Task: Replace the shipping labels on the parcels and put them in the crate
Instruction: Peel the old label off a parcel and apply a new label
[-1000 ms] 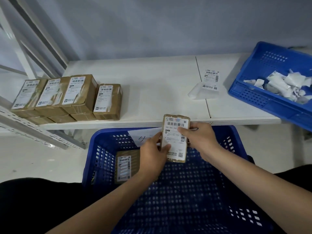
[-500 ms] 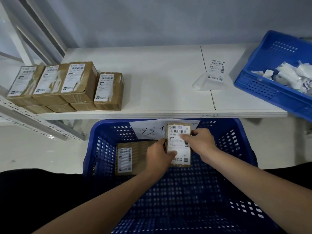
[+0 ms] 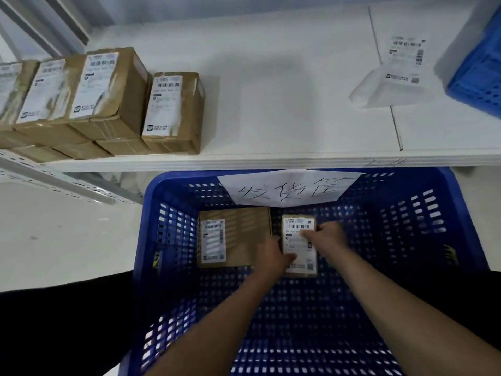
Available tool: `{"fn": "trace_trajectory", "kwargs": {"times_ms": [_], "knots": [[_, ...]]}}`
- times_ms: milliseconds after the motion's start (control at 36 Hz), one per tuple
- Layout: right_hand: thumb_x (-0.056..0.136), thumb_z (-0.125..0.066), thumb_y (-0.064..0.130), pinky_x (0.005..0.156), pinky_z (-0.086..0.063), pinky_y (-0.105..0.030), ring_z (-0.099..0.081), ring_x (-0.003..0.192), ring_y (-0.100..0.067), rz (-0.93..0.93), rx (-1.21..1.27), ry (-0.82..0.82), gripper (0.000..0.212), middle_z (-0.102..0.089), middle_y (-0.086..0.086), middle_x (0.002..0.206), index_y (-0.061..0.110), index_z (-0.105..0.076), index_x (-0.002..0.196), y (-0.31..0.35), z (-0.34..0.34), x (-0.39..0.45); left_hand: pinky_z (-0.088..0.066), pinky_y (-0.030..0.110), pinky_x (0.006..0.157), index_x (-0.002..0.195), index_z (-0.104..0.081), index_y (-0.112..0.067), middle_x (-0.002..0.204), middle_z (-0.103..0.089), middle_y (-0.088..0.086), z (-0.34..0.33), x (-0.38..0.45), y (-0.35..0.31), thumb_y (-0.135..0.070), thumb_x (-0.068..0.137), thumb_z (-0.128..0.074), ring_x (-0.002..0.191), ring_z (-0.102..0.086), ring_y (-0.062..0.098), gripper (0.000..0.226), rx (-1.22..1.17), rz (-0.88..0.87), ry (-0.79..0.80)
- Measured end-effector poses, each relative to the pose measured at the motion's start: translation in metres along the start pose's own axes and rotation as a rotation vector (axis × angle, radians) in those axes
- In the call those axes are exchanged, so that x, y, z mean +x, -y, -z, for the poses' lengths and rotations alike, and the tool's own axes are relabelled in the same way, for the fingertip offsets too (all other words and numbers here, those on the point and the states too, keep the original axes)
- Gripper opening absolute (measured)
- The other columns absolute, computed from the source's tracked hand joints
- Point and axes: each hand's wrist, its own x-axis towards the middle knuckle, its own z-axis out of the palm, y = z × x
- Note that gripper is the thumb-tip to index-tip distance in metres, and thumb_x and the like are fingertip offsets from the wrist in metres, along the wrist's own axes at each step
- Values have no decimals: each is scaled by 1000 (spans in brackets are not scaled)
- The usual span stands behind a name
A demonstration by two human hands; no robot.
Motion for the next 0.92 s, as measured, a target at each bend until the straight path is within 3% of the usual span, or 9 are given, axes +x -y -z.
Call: {"fn": "trace_trajectory", "kwargs": {"times_ms": [83,167,361,472,556,639,722,778,917], "knots": [[90,-75,17,49,-46,-23,-64,64,-16,-43,4,12,17,-70,-10,87,2,-71,96,-12,-20,14,-59,23,73,126,-62,-4,122,-71,12,-11,15,19,-8,92,-73,104,-70,23,36,-1,24,12],[87,-77,18,70,-61,-37,-70,73,-24,-59,2,24,18,-74,-13,92,3,-73,96,-21,-38,32,-59,27,80,128,-62,-7,122,-72,11,-17,27,36,-7,95,-68,103,-70,22,34,3,43,-14],[94,-68,18,51,-45,-22,-61,62,-13,-36,-23,18,11,-68,-5,81,7,-71,95,-28,-49,68,-38,-2,64,138,-53,0,131,-62,15,-22,55,49,4,99,-53,113,-63,27,38,260,-74,25],[96,-65,9,52,-44,-21,-60,73,-20,24,-24,-33,13,-68,-12,94,-1,-69,103,-29,-52,77,-41,20,91,147,-46,-1,139,-51,17,-24,67,63,8,94,-53,120,-54,30,54,427,-185,-19],[100,-56,6,51,-48,-24,-62,80,-21,127,-170,-15,13,-69,-15,106,0,-64,108,-39,-59,77,-53,40,93,142,-52,-1,137,-55,18,-25,73,77,10,84,-63,120,-56,35,60,525,-228,-25],[98,-55,4,74,-60,-38,-64,98,-27,275,-422,-7,29,-60,-18,125,4,-50,127,-57,-64,71,-56,48,91,136,-57,0,137,-59,20,-25,71,91,11,65,-79,120,-60,40,75,583,-295,-64],[98,-60,18,102,-49,-39,-41,134,-31,483,-791,97,76,-11,-15,164,10,-14,158,-75,-63,60,-52,56,98,135,-60,-5,143,-56,18,-20,67,97,-3,64,-87,127,-57,40,76,614,-290,-152],[96,-66,29,115,-36,-38,-14,149,-29,526,-906,180,96,18,-6,166,15,4,160,-83,-60,56,-43,64,106,141,-56,-9,154,-46,17,-15,63,98,-14,66,-90,138,-46,42,83,661,-249,-159],[96,-62,9,126,-10,-38,14,153,-20,524,-928,143,97,34,4,158,19,12,159,-86,-68,59,-11,65,123,163,-16,-14,172,0,6,-8,66,103,-22,87,-78,157,0,37,98,707,-169,-39]]}}
